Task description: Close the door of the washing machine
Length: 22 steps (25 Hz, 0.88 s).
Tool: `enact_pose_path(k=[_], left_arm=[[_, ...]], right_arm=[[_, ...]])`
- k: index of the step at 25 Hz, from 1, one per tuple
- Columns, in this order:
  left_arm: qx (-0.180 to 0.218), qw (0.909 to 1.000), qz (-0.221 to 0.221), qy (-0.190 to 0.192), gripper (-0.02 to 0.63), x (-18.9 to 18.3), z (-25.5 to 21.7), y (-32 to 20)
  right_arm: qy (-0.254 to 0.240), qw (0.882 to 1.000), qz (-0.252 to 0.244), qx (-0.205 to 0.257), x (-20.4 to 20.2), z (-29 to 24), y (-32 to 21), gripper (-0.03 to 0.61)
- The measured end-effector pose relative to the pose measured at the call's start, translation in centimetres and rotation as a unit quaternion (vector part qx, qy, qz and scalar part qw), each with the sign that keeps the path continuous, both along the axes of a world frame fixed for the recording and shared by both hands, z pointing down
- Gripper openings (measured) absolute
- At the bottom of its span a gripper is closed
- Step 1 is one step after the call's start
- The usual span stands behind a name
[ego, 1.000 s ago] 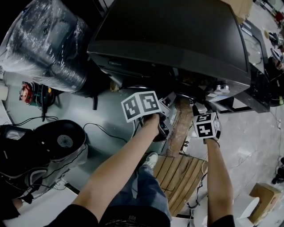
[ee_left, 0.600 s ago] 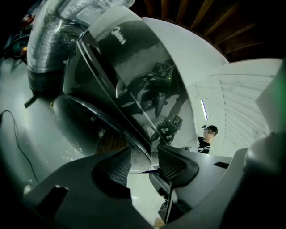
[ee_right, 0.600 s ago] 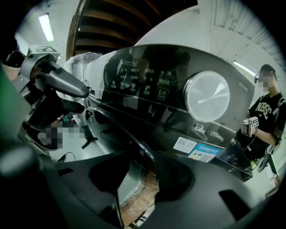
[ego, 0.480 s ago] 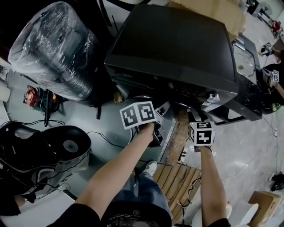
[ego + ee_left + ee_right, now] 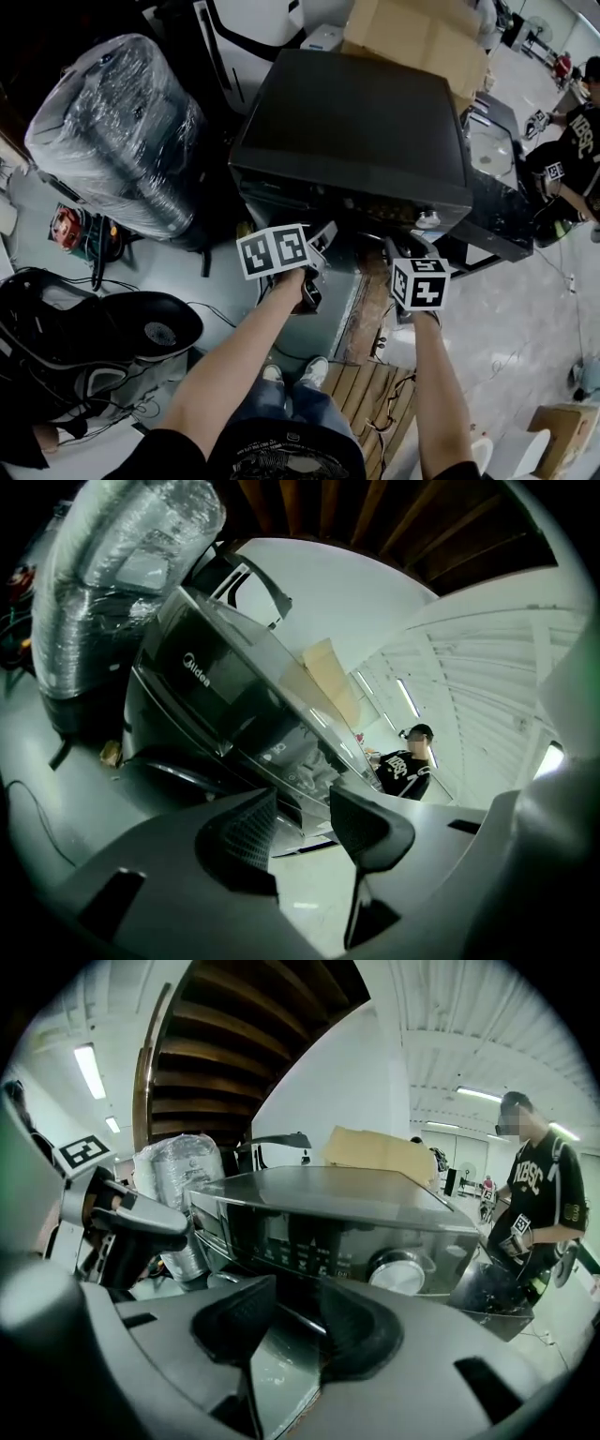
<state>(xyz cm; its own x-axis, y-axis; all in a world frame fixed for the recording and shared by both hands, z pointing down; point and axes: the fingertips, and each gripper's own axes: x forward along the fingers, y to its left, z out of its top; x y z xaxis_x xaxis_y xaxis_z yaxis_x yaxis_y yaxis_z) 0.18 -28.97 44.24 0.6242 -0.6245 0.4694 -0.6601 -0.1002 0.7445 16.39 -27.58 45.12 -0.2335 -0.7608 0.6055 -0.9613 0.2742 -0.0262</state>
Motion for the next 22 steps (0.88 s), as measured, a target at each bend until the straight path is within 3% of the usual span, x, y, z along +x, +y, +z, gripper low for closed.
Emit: enact_pose_path(k=[12,18,22], left_arm=[[0.1,0.9919,0.015,-0.076,0.184,-2.8,-7.7,0.0],[0.158,0.9795,0.031,-0.12,0.166,-3.9,-11.1,0.3],[0.205,0.9625,0.05,-0.17,0.161,-4.2,-13.1,0.9]], right_arm=[[-0.039,0.998,0.007,0.053,-1.2,-8.8,1.1,0.129],[-0.049,0.995,0.008,0.081,-1.4,-12.2,2.1,0.115],[-0.062,0.993,0.013,0.099,-1.2,-14.2,2.8,0.109]])
